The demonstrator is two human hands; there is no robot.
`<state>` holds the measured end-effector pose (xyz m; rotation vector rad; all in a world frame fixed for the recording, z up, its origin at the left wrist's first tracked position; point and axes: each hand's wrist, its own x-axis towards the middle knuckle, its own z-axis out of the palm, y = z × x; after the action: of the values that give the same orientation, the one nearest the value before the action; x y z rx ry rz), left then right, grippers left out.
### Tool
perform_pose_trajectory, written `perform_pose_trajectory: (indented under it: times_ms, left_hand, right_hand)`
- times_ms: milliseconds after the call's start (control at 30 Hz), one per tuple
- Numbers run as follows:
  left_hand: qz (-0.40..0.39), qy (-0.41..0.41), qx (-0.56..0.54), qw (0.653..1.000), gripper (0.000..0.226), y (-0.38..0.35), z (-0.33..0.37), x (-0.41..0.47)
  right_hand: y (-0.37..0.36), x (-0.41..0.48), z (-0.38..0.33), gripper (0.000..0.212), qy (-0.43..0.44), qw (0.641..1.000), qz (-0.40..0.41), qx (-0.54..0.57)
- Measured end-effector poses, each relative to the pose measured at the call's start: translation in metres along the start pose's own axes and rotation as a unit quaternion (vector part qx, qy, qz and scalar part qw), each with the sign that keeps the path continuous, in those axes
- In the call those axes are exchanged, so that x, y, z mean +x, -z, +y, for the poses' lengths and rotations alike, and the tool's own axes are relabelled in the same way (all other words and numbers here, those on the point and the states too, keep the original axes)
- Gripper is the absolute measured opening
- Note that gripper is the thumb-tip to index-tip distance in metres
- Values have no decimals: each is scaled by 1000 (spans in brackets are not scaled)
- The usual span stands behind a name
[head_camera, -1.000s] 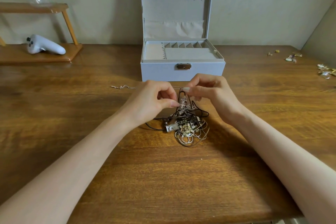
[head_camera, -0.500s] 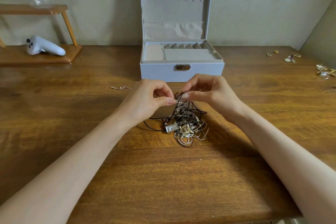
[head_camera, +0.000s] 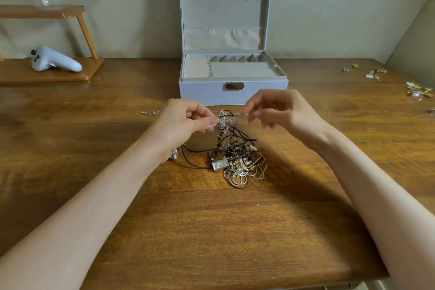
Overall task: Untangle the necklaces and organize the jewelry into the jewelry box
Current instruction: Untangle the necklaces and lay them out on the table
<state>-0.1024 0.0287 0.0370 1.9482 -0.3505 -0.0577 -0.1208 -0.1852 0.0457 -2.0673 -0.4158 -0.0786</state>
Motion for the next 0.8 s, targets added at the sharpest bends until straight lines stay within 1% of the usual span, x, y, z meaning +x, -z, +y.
perform_pose_trajectory:
  times_ms: [33,100,167,367,567,700,800]
  left_hand:
    - [-1,-1,0,1000,4,0,0,0]
    - [-2,-4,0,1000,5,-1,-1,-1]
    - [-7,-13,2,1000,5,-2,-1,-1]
    - [-22,-53,40,998,5,-6,3,-3]
    - [-38,-65,108,991,1,-6,-1,-2]
    - [-41,-65,112,991,2,-6,-1,-4]
    - [-45,-72,109,990,4,-5,-1,-3]
  right_hand:
    - [-3,1,-2,6,-3,1000,14,16]
    - [-12,2,0,21,-9,1000,18,-8]
    - [-21,2,0,24,-15,999,14,-25]
    - [-19,3,-3,13,-24,1000,-3,7]
    - [-15,4,4,8,-4,999,36,-26]
    - [-21,4,4,6,13,998,20,-55]
    - [-21,4,3,11,11,998,8,-62]
